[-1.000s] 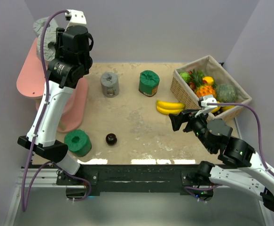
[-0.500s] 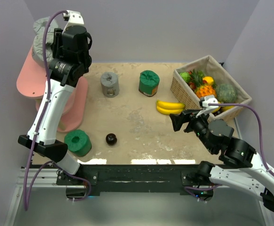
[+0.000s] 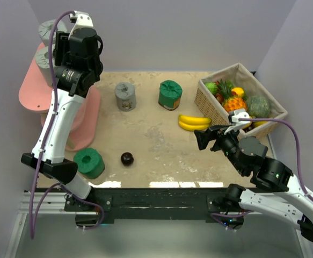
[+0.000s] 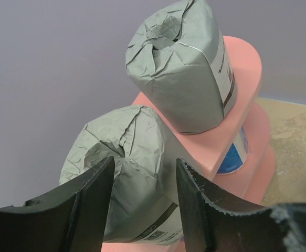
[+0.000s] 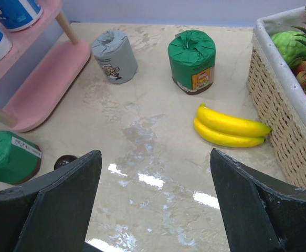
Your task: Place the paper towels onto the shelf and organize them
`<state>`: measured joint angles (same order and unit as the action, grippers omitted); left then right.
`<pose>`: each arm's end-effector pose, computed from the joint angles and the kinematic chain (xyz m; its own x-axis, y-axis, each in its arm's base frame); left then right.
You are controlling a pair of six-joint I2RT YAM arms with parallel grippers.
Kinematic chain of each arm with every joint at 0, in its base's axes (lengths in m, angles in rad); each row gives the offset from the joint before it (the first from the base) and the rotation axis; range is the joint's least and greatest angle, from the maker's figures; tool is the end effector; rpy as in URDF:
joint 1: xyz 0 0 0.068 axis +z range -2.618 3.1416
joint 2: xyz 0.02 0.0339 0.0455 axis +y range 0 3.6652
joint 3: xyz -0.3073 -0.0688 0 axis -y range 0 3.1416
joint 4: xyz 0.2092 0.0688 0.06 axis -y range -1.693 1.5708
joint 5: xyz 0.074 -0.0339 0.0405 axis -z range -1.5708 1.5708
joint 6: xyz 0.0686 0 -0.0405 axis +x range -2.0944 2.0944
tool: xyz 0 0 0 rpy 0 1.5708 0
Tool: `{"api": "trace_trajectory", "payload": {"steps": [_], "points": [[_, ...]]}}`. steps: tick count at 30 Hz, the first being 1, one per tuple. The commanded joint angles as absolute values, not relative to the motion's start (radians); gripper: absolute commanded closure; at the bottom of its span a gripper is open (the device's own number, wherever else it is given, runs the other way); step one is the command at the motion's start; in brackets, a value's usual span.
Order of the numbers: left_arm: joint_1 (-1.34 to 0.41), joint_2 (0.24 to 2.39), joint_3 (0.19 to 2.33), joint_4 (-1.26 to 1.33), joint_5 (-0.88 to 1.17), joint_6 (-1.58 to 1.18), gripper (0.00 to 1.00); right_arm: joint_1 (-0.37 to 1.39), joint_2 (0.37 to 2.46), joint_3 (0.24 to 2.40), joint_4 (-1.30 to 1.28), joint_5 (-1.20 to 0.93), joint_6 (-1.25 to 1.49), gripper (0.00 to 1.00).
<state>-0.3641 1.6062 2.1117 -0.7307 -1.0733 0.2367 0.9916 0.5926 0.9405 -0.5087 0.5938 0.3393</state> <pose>0.2914 -0.0465 0.5506 -0.3507 0.2534 -0.9016 -0.5640 0.7114 0.4193 0.0707 0.0380 0.3919 -0.2129 0.1785 -0.9606 -0.3399 0.9083 0.2441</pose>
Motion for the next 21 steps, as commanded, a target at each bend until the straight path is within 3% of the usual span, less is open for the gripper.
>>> {"api": "trace_trajectory", "payload": {"steps": [1,7,14,21], "points": [[-0.356,1.612,2.118,-0.655,-1.120,0.297,0.44,0.989,0.580,0.969,-0.497,0.627,0.334,0.12],[-0.367,1.621,2.147,-0.607,-1.111,0.351,0.40,0.991,0.586,0.969,-0.491,0.627,0.331,0.12],[-0.512,1.608,2.172,-0.607,-1.114,0.379,0.37,0.989,0.595,0.968,-0.486,0.617,0.337,0.12],[-0.552,1.588,2.241,-0.849,-0.997,0.148,0.43,0.991,0.584,0.954,-0.488,0.618,0.344,0.12]]}}
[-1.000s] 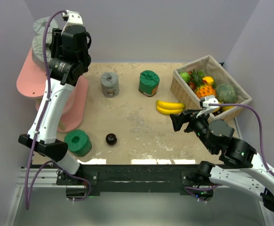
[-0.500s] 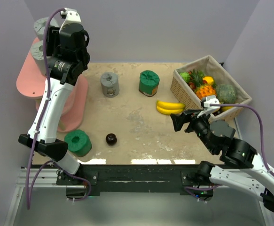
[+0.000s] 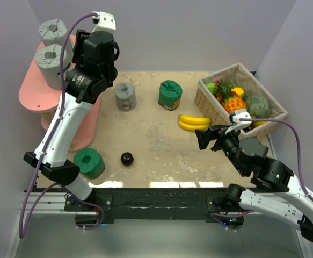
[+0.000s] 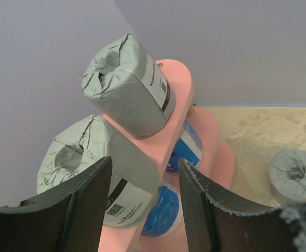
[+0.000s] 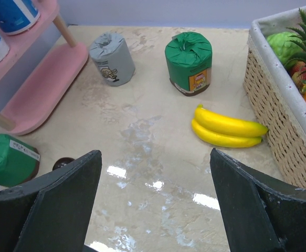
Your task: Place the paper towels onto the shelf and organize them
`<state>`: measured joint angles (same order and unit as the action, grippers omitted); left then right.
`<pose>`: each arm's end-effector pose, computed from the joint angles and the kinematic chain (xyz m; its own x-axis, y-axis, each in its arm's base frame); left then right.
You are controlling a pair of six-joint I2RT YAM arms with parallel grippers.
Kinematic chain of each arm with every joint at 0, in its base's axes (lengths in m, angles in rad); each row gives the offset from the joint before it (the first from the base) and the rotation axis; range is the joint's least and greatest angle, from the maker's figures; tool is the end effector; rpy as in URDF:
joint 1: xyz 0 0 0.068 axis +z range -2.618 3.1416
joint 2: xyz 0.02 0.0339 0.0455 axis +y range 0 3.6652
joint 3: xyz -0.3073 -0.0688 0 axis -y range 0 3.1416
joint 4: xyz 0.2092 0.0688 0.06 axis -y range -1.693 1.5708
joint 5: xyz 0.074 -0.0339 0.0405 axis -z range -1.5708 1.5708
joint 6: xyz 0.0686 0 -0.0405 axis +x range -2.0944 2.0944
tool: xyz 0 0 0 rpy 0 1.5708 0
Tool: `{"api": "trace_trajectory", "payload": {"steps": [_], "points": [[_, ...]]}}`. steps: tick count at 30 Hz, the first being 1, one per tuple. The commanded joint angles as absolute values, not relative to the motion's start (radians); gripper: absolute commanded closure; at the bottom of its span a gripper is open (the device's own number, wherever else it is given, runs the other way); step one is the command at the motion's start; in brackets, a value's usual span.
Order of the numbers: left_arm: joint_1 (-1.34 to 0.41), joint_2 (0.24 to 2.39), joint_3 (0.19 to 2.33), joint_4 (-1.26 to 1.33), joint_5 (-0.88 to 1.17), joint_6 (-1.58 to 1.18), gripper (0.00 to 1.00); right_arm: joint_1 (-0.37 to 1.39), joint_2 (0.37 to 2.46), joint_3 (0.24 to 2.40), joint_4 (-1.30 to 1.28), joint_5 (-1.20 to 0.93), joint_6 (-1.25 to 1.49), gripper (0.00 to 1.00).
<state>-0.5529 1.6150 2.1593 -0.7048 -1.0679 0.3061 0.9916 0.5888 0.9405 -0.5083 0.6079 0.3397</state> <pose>0.2759 -0.0997 0.5630 -0.2752 0.3405 -0.8991 -0.4195 0.7989 0.4310 0.0705 0.0362 0.3922 -0.2065 0.1840 -0.9610 -0.3281 0.9123 0.2451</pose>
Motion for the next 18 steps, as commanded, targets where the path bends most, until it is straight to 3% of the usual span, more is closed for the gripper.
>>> {"api": "trace_trajectory", "payload": {"steps": [1,9,18], "points": [[-0.552,1.579,2.218,-0.870,-0.996,0.120,0.46,0.989,0.586,0.956,-0.488,0.620,0.342,0.12],[-0.531,1.459,2.066,-1.002,-1.020,-0.058,0.51,0.991,0.617,0.980,-0.495,0.601,0.331,0.12],[-0.347,1.385,1.910,-0.895,-0.930,-0.013,0.53,0.991,0.627,0.971,-0.489,0.578,0.348,0.12]]}}
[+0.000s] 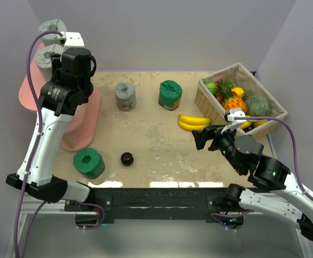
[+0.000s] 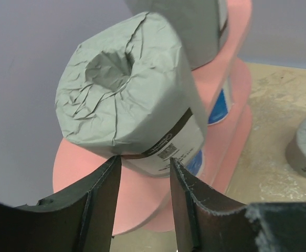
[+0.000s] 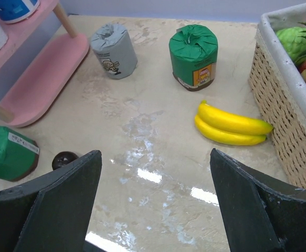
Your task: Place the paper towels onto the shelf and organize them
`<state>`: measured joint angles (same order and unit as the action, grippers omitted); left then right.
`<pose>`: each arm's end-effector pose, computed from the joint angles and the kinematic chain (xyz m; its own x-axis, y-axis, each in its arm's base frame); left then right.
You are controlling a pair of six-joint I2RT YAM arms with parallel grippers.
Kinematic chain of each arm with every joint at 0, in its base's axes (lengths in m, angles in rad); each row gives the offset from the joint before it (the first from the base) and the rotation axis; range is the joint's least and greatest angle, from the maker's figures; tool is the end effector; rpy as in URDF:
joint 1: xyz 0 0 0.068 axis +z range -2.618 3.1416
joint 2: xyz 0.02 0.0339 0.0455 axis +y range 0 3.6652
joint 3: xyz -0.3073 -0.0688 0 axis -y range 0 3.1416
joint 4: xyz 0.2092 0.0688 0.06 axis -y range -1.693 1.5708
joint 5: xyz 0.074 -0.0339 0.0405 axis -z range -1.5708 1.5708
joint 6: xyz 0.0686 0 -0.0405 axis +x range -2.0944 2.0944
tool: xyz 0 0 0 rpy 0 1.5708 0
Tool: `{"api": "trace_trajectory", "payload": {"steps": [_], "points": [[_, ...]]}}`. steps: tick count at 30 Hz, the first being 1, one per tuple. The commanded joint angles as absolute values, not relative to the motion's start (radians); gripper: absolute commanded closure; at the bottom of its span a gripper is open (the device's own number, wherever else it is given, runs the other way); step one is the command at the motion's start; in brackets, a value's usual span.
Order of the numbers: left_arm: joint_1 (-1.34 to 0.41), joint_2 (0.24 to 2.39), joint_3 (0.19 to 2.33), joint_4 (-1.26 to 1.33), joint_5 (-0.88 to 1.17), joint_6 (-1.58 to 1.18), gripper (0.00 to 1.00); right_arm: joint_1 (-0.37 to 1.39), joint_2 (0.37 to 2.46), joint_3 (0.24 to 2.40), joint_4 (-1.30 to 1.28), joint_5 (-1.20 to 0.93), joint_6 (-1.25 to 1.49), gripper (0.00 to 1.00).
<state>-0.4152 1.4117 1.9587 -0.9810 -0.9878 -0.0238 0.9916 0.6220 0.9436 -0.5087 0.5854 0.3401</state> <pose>0.2246 -0.0364 0.5300 -0.3735 0.1503 -0.9154 -0.4800 0.8131 0.3294 0.0748 0.0451 0.3912 -0.2296 0.1570 -0.9606 -0.3435 0.9103 0.2309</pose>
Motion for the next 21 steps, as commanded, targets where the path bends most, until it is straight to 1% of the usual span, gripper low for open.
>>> {"api": "trace_trajectory", "payload": {"steps": [1,9,21], "points": [[-0.341,1.385,1.904,-0.884,-0.928,-0.006,0.53,0.989,0.632,0.974,-0.491,0.580,0.347,0.12],[-0.272,1.457,1.943,-0.824,-0.930,0.043,0.53,0.991,0.629,0.996,-0.491,0.583,0.344,0.12],[-0.232,1.537,1.965,-0.795,-0.989,0.075,0.54,0.991,0.637,0.986,-0.480,0.598,0.328,0.12]]}}
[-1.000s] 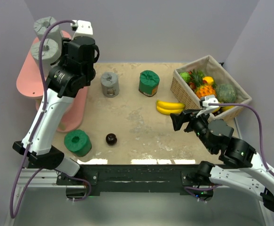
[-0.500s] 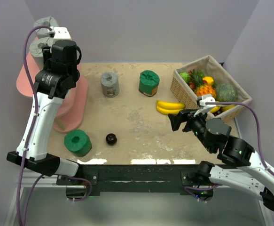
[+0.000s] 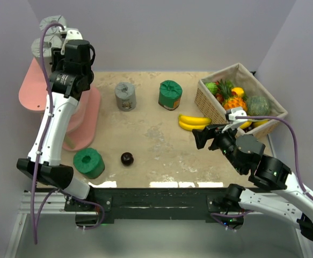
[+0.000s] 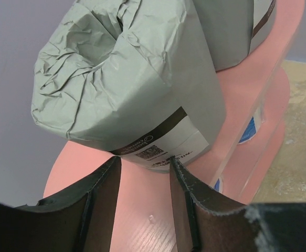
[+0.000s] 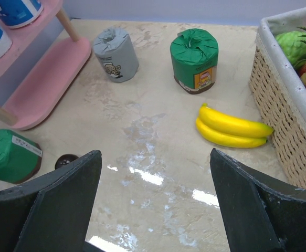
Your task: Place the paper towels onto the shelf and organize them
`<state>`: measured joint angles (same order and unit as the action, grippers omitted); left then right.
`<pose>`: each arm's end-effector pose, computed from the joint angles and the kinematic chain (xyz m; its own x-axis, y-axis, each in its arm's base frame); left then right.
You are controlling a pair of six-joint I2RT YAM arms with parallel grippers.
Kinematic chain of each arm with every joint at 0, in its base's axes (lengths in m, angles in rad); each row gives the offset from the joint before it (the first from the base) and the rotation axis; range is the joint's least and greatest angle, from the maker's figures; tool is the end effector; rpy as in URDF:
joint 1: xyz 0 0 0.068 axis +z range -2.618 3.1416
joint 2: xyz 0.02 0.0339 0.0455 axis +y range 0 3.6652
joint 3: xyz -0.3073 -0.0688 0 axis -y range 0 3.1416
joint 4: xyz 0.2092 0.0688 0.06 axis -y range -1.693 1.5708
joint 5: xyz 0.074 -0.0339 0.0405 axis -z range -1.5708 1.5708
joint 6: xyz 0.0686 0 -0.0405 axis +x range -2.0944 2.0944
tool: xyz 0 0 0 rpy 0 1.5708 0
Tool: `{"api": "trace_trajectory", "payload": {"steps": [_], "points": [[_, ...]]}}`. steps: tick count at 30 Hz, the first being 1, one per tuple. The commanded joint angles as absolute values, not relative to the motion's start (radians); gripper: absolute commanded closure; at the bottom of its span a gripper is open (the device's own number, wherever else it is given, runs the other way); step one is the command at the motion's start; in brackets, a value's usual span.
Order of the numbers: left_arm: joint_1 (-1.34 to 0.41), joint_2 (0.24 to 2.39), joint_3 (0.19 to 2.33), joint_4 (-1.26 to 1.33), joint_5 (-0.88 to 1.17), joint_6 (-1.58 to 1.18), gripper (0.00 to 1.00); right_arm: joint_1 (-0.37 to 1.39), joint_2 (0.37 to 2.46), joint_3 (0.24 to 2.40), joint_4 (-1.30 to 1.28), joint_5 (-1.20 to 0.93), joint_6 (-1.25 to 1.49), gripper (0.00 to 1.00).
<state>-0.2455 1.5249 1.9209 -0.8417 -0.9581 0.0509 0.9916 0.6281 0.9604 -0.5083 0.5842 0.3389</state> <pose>0.2834 -0.0132 0.5076 -0.4469 0.1421 -0.8832 -0.5543 0.7310 0.3981 0.0748 0.0452 0.3961 -0.2237 0.1647 -0.9607 -0.3462 0.9079 0.2362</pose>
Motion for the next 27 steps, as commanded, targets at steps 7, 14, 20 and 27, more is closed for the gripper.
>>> {"api": "trace_trajectory", "payload": {"steps": [7,14,20,27], "points": [[-0.230,1.545,1.982,-0.788,-1.015,0.090,0.53,0.989,0.637,0.982,-0.477,0.600,0.328,0.12],[-0.232,1.554,2.060,-0.850,-0.895,0.057,0.52,0.989,0.621,0.982,-0.491,0.603,0.333,0.12],[-0.306,1.525,2.076,-0.859,-0.716,0.060,0.44,0.989,0.624,0.979,-0.483,0.594,0.337,0.12],[-0.457,1.586,2.155,-0.911,-0.798,0.064,0.40,0.991,0.626,0.980,-0.483,0.584,0.345,0.12]]}}
